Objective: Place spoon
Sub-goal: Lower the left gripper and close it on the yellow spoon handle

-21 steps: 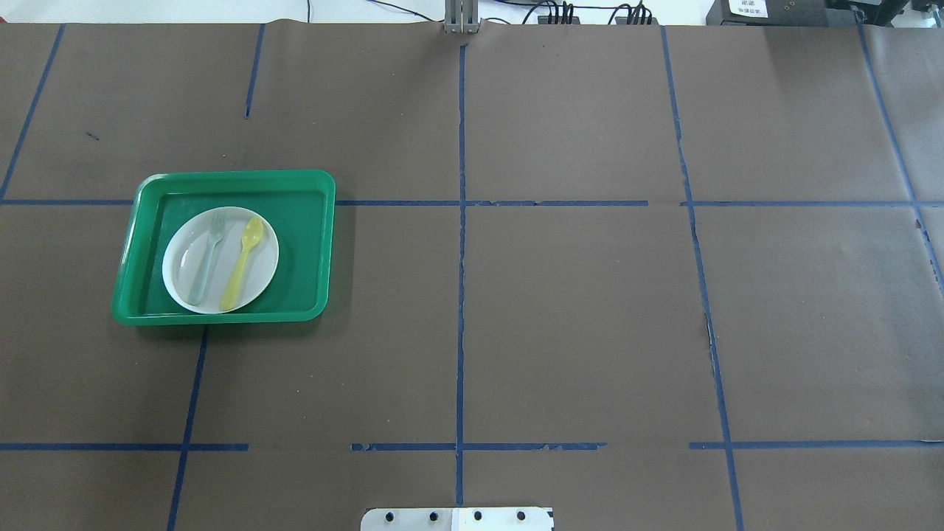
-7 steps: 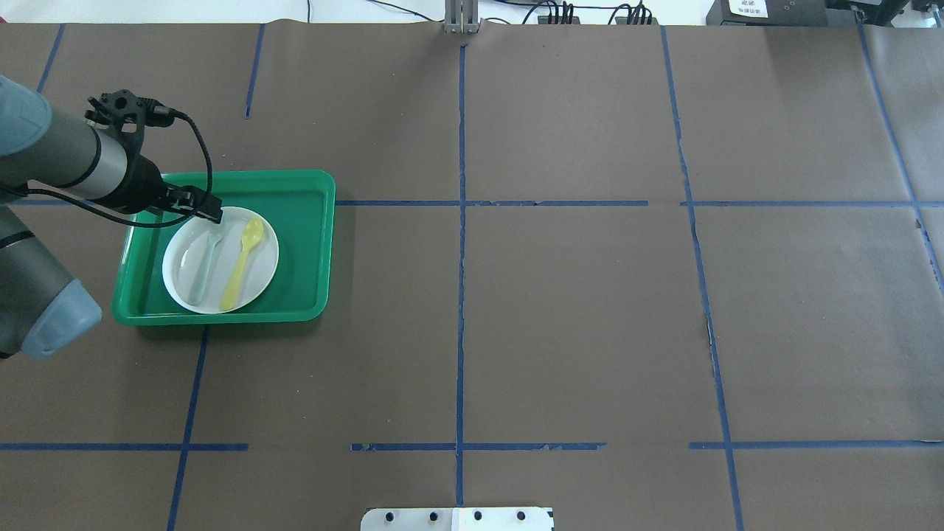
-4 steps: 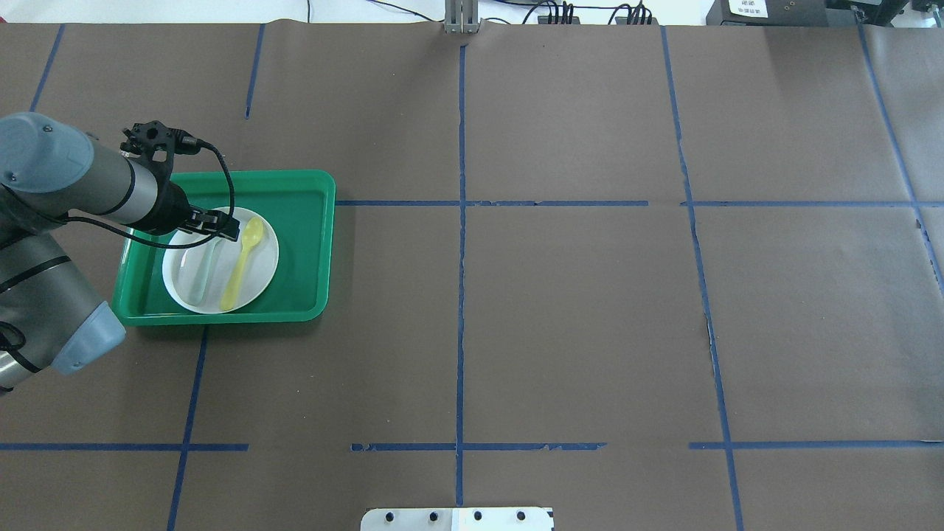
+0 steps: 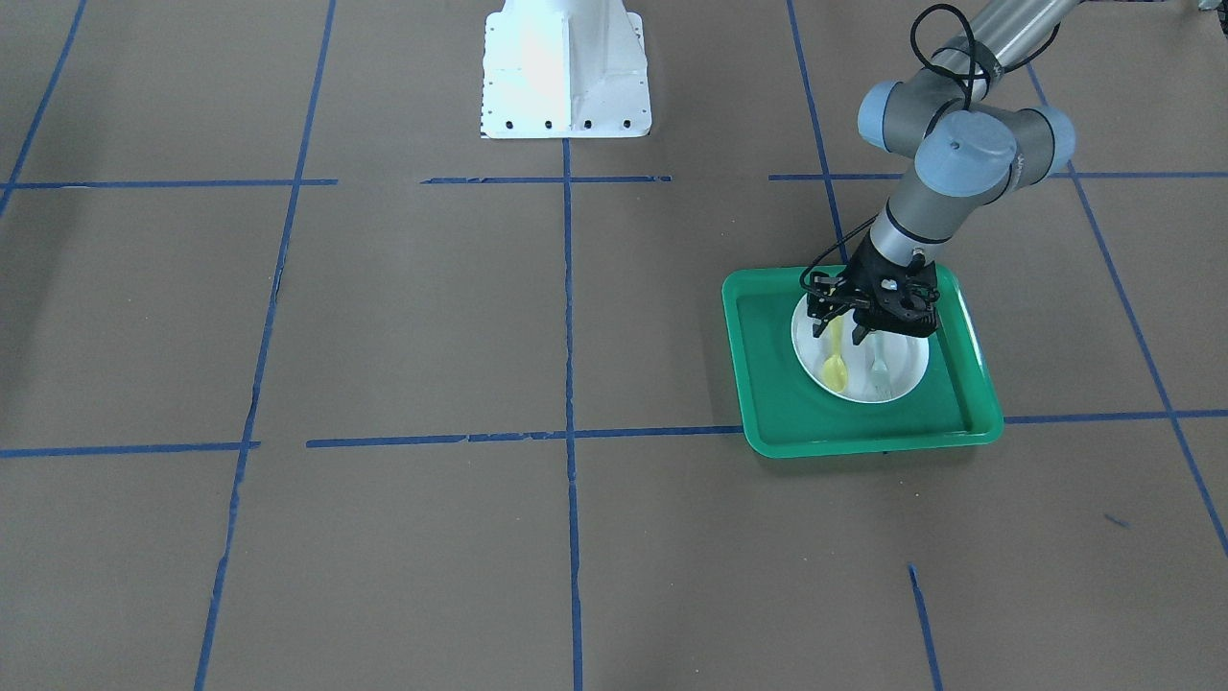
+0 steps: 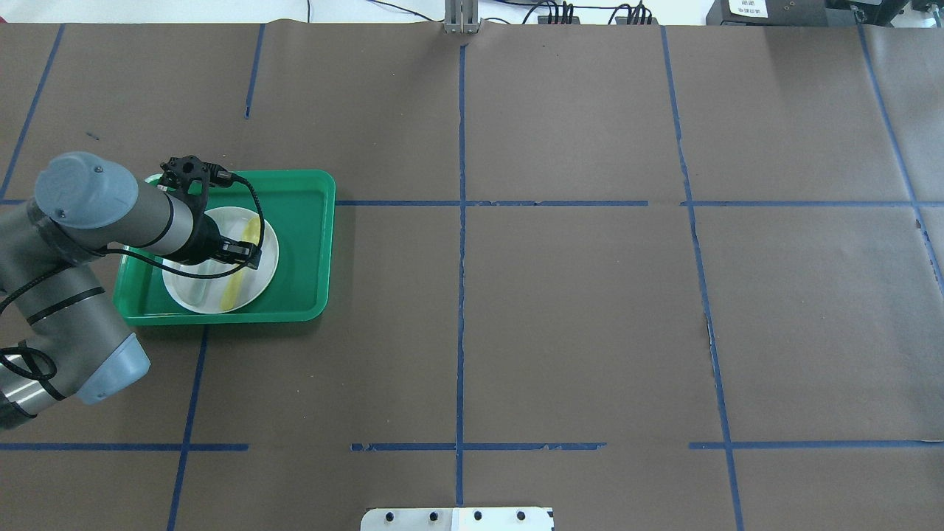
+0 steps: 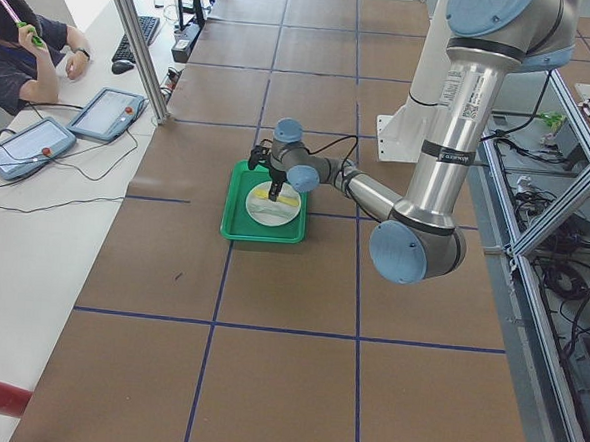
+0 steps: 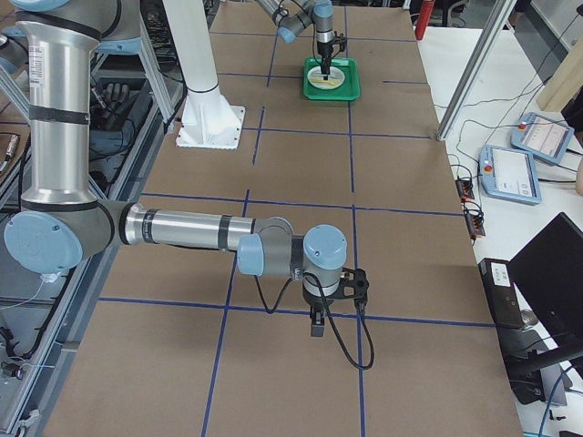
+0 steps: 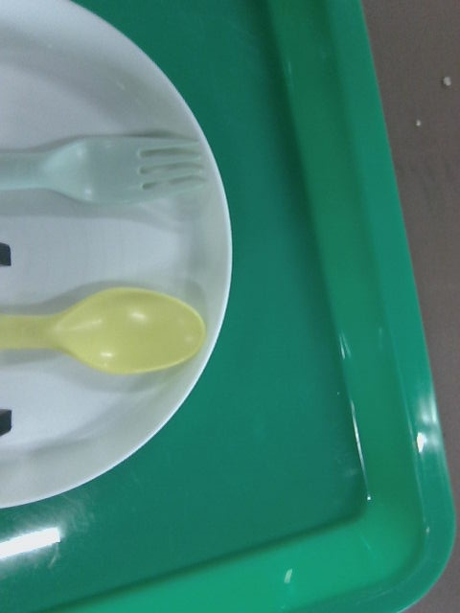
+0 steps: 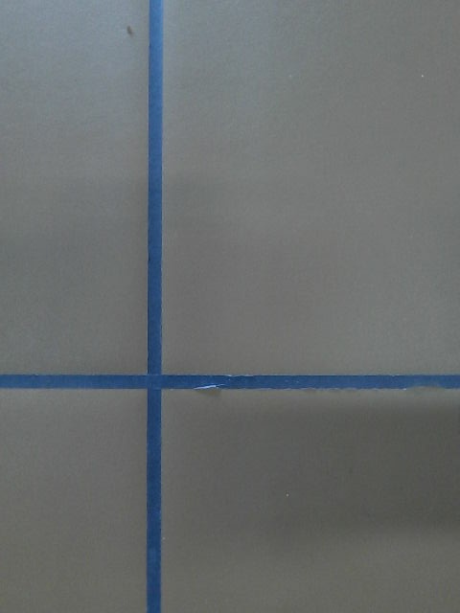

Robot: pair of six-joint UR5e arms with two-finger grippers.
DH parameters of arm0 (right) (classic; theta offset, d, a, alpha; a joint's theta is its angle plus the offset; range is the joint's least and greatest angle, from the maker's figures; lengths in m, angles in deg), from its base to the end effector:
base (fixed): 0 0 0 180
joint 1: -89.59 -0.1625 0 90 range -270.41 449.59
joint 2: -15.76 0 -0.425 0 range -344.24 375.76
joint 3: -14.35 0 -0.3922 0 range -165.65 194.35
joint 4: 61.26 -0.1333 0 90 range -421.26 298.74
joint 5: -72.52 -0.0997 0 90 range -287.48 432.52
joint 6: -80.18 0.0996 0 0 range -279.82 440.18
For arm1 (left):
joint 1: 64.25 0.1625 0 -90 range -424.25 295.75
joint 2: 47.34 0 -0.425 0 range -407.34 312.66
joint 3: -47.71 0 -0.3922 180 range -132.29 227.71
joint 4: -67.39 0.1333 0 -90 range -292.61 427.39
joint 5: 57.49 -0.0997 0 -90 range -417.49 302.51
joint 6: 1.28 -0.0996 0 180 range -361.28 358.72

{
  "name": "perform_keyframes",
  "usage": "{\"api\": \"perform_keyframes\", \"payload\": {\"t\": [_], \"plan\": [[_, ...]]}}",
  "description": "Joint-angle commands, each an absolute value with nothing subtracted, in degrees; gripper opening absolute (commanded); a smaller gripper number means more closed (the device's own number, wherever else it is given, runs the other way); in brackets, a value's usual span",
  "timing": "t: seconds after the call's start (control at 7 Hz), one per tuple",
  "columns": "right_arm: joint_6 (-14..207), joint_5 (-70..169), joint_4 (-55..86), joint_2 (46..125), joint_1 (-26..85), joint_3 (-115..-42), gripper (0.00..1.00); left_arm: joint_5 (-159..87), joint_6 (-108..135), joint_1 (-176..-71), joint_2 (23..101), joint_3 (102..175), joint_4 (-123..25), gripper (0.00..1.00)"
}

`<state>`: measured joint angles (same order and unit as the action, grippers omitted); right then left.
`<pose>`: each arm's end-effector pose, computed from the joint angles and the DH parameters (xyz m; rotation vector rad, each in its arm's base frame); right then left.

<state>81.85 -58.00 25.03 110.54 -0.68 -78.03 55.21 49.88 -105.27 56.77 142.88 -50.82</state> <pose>0.0707 -0.4575 0.6759 0.0133 -0.7074 0.0244 0.3972 -0.4712 0.4338 0.2386 0.8661 0.1287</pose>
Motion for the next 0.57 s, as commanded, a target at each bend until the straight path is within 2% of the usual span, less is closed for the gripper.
{"api": "perform_keyframes", "payload": {"t": [0.0,0.14,0.43], "plan": [[81.9,-58.0,25.0,110.6,-0.7,-78.0,1.00,54.8,50.0,-104.9,56.8,142.4,-50.8,0.54],[81.9,-58.0,25.0,110.5,-0.7,-78.0,1.00,54.8,50.0,-104.9,56.7,142.3,-50.8,0.50],[81.9,-58.0,25.0,110.5,-0.7,-78.0,1.00,54.8,50.0,-104.9,56.7,142.3,-50.7,0.28]]}}
